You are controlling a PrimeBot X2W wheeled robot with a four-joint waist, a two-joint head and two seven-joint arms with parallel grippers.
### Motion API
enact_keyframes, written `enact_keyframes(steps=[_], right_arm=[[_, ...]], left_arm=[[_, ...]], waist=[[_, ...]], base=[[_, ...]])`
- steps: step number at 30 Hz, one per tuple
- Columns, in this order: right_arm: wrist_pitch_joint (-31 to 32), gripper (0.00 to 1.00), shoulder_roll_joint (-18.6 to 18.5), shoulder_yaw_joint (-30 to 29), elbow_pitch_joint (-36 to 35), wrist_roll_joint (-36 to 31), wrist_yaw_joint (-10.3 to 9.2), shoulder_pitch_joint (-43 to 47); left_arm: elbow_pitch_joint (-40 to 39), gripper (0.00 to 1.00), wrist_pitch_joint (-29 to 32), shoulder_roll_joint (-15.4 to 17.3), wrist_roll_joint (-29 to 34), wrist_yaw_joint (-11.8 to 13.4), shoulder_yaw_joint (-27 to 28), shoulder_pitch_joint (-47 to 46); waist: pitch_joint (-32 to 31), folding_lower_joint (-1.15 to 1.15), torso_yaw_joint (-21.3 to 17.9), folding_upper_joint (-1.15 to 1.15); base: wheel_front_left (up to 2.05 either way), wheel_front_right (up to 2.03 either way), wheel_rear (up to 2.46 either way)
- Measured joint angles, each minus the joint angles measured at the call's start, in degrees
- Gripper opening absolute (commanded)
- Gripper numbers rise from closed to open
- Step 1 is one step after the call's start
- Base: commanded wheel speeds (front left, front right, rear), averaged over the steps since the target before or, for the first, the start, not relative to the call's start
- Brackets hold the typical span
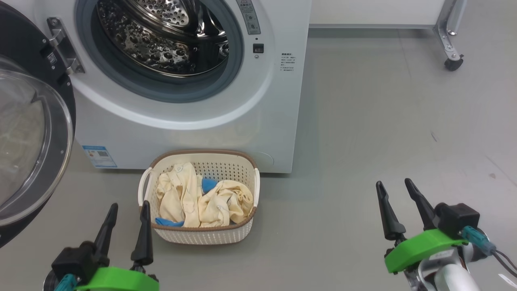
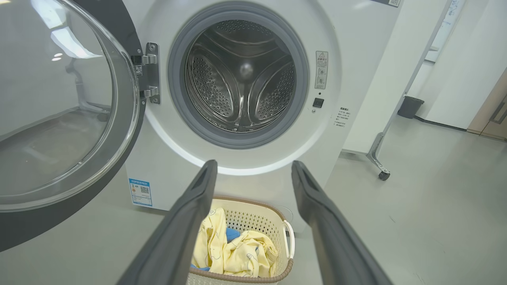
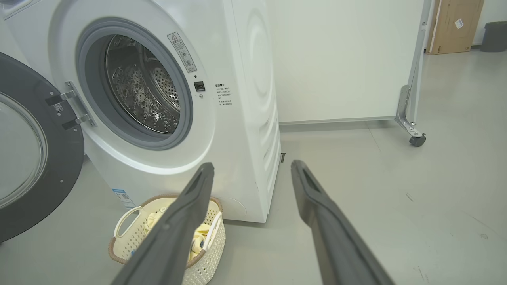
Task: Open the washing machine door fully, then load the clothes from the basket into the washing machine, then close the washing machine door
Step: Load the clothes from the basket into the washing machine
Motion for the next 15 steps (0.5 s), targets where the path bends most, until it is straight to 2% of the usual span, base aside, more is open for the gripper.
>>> enact_keyframes(steps=[15], right_arm=[[-0.23,1.00,0.11,-0.20,0.30,0.00,0.00,-0.01]], left_arm=[[1.53,1.00,0.00,-0.93,2.18,-1.49,1.69,-0.03]], waist=[[0.06,0.00,0.43,0.00]], base=[[0.00,0.00,0.00]])
